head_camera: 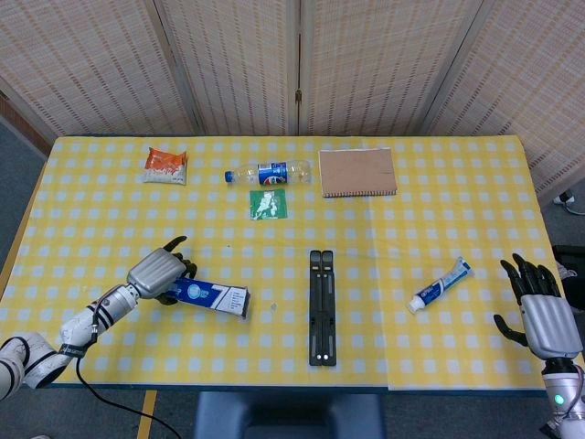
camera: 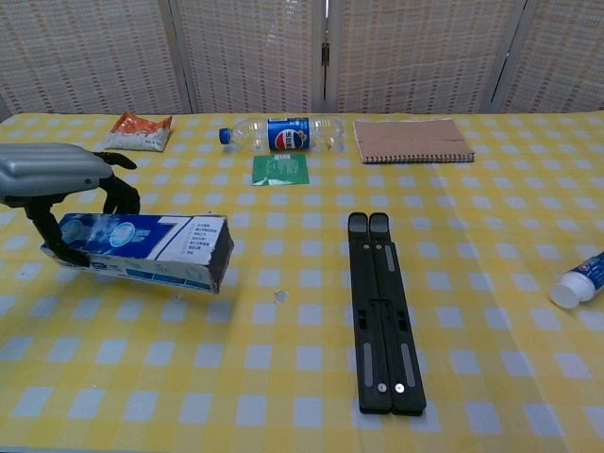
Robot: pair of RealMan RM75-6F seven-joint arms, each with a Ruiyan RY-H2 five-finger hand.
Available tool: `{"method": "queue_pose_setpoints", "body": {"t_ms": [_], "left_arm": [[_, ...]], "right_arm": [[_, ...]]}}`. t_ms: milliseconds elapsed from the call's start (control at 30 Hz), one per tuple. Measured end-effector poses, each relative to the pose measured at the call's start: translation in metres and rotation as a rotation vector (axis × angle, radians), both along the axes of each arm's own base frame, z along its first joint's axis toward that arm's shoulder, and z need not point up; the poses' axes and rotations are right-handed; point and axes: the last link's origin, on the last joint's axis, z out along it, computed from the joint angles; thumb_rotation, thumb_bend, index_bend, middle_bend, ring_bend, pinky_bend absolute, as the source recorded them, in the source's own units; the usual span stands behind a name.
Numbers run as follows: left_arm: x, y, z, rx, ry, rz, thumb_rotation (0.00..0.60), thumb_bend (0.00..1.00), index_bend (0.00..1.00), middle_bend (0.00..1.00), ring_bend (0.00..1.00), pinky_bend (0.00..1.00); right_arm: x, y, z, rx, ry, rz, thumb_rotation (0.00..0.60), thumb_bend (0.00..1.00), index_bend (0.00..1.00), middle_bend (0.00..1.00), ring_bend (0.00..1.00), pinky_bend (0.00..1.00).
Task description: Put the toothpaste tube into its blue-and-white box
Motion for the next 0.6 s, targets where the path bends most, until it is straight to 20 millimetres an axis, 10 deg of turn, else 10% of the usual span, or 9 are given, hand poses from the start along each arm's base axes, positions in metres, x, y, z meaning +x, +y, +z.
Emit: {"method": "queue_pose_setpoints", "body": {"t_ms": [300, 600], "left_arm": [[-0.003, -0.029, 0.029, 0.000, -0.135, 0.129, 0.600, 0.19, 0.46, 0.60, 0.43, 0.00], [-0.006, -0.034, 0.033, 0.022, -0.152, 0.158, 0.600, 0.20, 0.45, 0.60, 0.43, 0.00]], "right_arm": [[0.005, -0.030, -0.006, 0.187, 0.028, 0.064, 0.600, 0.34, 0.00, 0.00, 0.00, 0.00], [0.037, -0.064, -0.022, 0.347, 0.168, 0.248, 0.600, 0.34, 0.26, 0.18, 0.15, 0.02]]}}
